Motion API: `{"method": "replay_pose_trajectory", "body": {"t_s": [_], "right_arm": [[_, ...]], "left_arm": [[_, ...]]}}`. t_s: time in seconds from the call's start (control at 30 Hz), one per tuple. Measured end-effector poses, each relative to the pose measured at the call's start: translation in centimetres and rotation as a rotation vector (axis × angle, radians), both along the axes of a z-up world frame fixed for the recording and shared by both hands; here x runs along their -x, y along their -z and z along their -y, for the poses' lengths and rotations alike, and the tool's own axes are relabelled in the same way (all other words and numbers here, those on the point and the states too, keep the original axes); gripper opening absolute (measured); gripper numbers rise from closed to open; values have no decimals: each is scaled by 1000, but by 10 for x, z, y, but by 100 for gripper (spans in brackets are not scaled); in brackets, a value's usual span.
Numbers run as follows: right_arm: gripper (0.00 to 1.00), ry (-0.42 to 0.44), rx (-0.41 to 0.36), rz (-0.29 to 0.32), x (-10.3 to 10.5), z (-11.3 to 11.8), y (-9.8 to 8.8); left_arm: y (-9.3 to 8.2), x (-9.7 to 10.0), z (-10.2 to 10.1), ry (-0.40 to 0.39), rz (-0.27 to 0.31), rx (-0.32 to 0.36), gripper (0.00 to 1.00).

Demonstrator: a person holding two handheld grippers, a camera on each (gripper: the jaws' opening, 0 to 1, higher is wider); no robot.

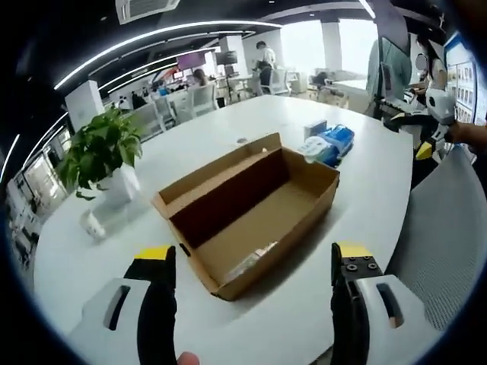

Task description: Operate the shoe box by opening the lid, removing the specified soft item, and placing it in the target area until the item is outside and the box remains undamaged.

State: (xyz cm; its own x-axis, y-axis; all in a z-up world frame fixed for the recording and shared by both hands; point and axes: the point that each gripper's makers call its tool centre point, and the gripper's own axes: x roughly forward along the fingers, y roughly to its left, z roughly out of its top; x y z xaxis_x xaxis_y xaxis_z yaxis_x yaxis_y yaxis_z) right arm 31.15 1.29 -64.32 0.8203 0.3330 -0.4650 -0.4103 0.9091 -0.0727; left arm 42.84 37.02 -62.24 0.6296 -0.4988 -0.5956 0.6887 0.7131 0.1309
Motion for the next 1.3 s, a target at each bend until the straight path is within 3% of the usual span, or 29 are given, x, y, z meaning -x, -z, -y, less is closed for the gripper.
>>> {"method": "replay_pose_trajectory", "body": {"t_s": [0.57, 1.3], "right_arm": [[99, 19, 1, 16, 8, -6, 8], [99, 32, -20, 7, 7, -6, 13]], "left_arm": [[15, -47, 20, 136, -73, -96, 73], [74, -76, 40, 387, -238, -369, 72]]}}
